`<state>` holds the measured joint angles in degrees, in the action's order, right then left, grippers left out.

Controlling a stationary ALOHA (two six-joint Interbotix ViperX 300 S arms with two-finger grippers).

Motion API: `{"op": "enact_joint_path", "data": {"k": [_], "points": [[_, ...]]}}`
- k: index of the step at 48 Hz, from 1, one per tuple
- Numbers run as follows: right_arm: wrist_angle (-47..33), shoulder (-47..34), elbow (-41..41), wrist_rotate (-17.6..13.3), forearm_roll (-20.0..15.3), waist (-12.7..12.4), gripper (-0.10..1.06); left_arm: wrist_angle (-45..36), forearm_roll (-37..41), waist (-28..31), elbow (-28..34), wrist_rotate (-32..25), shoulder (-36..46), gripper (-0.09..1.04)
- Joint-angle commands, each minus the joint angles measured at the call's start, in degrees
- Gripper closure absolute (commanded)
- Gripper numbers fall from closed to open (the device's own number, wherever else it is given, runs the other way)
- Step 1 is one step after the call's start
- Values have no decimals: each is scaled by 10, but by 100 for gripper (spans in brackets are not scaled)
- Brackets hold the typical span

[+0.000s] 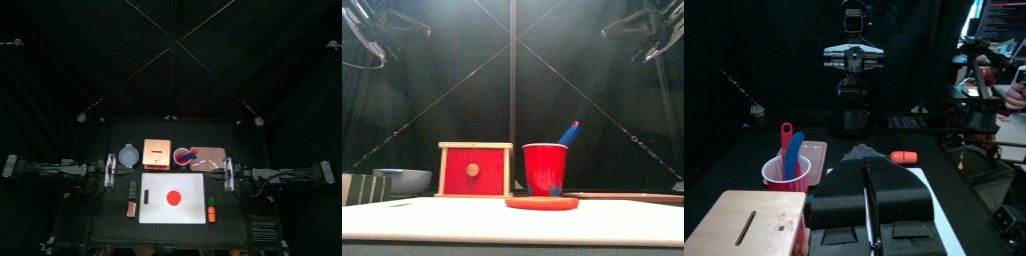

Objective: Get the cutter from the drawer then cut the dough then place the extra dough in the bowl
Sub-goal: Open the drawer

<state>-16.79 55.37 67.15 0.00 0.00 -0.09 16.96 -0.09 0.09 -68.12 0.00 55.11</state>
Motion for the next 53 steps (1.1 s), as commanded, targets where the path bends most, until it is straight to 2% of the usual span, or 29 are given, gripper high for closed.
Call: {"op": "enact_joint_path", "data": {"k": [1, 5, 13, 18, 24, 30, 36, 42, 53], "points": [[-2, -25, 0, 5, 7, -11, 100, 11, -5, 0, 11, 4, -12, 93], [-6, -64, -4, 5, 17, -22, 100, 18, -24, 0, 8, 7, -30, 92], [-35, -177, -58, 5, 41, -62, 100, 47, -101, -5, 5, 10, -104, 92], [-64, -268, -116, 5, 62, -94, 100, 110, -171, -15, 4, 18, -157, 91], [-105, -370, -176, 4, 76, -124, 100, 218, -248, -69, 1, 30, -228, 91], [-157, -475, -236, 4, 88, -149, 100, 287, -306, -116, 3, 37, -286, 91], [-191, -565, -301, 1, 98, -161, 100, 308, -363, -141, 13, 47, -345, 90], [-192, -630, -359, 0, 107, -167, 100, 308, -400, -145, 34, 64, -402, 88], [-191, -704, -428, -2, 112, -178, 100, 312, -539, -143, 91, 98, -504, 85]]}}
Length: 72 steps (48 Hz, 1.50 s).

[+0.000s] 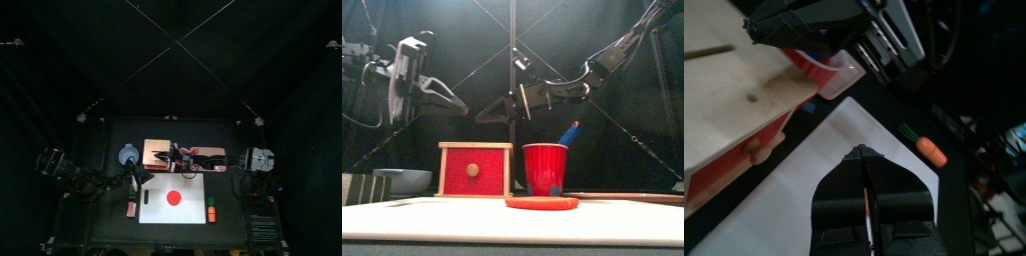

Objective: Get the cutter from the drawer then cut the dough then place the extra dough in the bowl
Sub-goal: Open the drawer

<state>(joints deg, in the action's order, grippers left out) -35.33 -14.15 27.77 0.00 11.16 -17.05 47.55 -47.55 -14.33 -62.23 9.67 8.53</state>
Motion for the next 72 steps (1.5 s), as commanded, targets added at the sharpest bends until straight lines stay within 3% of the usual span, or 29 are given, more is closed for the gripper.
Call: {"op": "enact_joint_path", "data": {"k": [1, 10, 23, 39, 52, 72], "points": [[-6, -14, -40, -1, 0, -11, 100, 6, -73, 1, 35, 2, -46, 85], [4, -34, -55, -4, -1, -15, 100, 6, -92, 2, 40, 8, -76, 84], [14, -40, -52, -4, -3, -12, 98, 6, -109, 2, 44, 8, -80, 71], [14, -41, -48, -4, -9, -11, 72, 6, -128, 2, 48, 8, -85, 69], [15, -49, -53, -4, -10, -10, 70, 6, -132, 18, 62, 8, -104, 67], [18, -55, -53, -4, -9, -7, 70, 3, -181, 31, 67, 8, -120, 41]]}}
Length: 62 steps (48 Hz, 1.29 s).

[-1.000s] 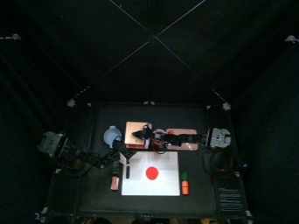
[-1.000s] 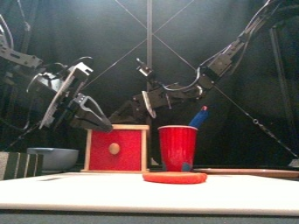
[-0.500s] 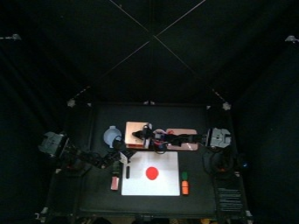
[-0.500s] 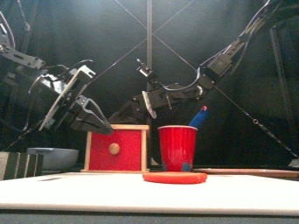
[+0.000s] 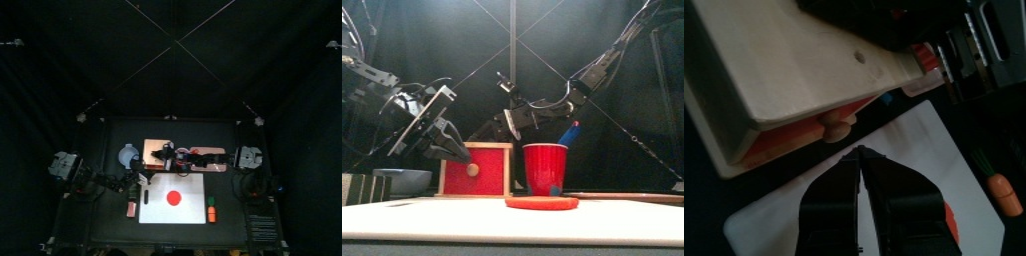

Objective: Get the cutter from the drawer then cut the dough then place the extra dough in the bowl
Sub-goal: Open the drawer

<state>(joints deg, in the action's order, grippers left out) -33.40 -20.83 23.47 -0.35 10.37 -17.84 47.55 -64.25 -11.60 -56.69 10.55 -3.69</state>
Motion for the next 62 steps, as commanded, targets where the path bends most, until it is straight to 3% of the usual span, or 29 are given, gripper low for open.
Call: {"op": "enact_joint_path", "data": {"k": [1, 15, 21, 41, 62], "points": [[-2, 11, -11, -1, -2, 1, 70, 2, -17, 4, 12, -1, 3, 39], [0, 11, -11, -1, -8, 5, 70, -10, -35, 4, 39, 0, 3, 18], [5, 10, -11, -1, -10, 6, 70, -26, -58, 9, 46, 8, 2, 15], [9, 9, -15, -1, -13, 10, 70, -62, -78, 53, 50, 94, -18, 14], [9, 1, -16, -1, -24, 13, 70, -62, -54, 75, 65, 96, -29, 15]]}}
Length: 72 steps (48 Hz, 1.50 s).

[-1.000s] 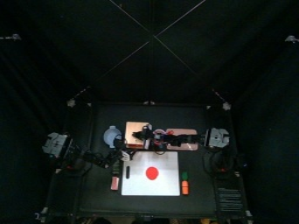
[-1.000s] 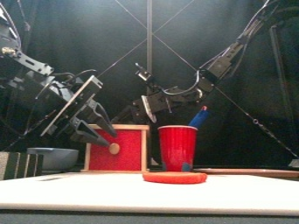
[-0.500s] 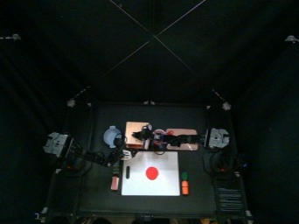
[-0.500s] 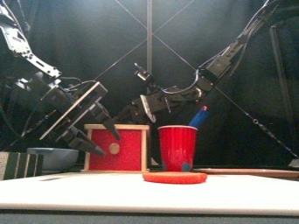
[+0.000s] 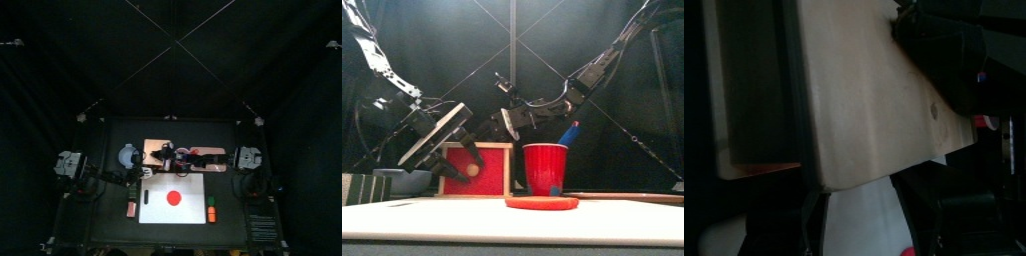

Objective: Get the cutter from the drawer then cut the dough then place the extra dough in the bowl
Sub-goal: Open the drawer

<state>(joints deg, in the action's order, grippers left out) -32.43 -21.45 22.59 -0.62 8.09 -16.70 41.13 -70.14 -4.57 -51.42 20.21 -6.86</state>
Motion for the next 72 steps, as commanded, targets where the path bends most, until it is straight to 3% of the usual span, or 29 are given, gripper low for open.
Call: {"op": "enact_joint_path", "data": {"k": [1, 38, 72], "points": [[0, 7, -7, 2, -1, 3, 70, 2, 5, 4, 13, -2, 2, 15], [6, 7, -8, 2, -3, 3, 70, -5, 9, -12, 13, -2, -9, 35], [16, 7, -8, 2, -3, 2, 70, -42, -16, -105, 14, 1, -3, 36]]}}
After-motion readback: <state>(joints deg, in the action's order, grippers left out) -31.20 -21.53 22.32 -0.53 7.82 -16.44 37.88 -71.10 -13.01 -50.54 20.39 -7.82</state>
